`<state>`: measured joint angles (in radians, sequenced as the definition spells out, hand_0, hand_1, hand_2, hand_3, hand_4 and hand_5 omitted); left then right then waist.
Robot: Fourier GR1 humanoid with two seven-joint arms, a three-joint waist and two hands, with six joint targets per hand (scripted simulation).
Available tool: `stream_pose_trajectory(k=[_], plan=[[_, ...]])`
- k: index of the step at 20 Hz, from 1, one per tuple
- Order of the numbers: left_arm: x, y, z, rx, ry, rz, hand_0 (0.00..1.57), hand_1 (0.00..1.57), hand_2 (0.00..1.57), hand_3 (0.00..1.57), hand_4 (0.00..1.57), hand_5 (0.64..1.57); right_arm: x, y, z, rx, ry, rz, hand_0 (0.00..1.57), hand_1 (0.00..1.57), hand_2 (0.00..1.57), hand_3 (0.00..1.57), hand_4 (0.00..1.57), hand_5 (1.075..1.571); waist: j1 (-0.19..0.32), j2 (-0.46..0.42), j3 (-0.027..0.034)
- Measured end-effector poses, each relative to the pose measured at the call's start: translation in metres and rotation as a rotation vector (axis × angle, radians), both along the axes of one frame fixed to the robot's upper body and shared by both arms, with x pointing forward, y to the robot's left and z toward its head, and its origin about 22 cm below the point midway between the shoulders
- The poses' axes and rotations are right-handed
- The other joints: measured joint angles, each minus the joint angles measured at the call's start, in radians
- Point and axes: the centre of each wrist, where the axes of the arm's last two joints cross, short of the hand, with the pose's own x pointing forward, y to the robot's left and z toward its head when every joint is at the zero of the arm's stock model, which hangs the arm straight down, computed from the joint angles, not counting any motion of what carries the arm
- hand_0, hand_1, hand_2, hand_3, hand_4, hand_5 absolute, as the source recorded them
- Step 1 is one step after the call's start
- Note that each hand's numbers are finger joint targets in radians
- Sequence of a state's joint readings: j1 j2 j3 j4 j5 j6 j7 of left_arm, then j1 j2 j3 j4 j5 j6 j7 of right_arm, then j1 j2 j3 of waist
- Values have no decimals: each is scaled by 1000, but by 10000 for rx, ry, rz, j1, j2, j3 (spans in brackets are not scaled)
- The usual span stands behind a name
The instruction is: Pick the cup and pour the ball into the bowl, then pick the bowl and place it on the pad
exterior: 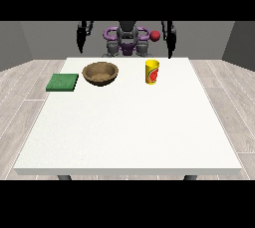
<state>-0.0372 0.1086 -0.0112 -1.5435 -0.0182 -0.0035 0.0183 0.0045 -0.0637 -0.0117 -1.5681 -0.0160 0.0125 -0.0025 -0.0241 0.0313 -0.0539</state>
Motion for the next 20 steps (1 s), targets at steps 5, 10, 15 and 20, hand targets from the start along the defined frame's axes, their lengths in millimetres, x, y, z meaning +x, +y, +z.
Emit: stream_pose_trajectory(k=[5,10,15,20], plan=[[1,2,16,30,-167,26,0,0,0,0,664,1566,0,-8,16,-287,-119,-15,0,0,0,0,875,1533,56,-1581,266],[-10,-16,25,-1562,996,373,0,0,0,0,635,1564,-12,-8,25,570,1229,-396,0,0,0,0,860,1532,13,-3567,446],[-18,-31,53,-2170,1519,622,0,0,0,0,581,1560,-21,-5,55,921,1823,-602,0,0,0,0,789,1548,-51,-4019,513],[-9,-40,81,-2114,320,559,0,0,0,0,606,1555,-18,-5,93,917,597,-500,0,0,0,0,741,1546,-234,-2741,533]])
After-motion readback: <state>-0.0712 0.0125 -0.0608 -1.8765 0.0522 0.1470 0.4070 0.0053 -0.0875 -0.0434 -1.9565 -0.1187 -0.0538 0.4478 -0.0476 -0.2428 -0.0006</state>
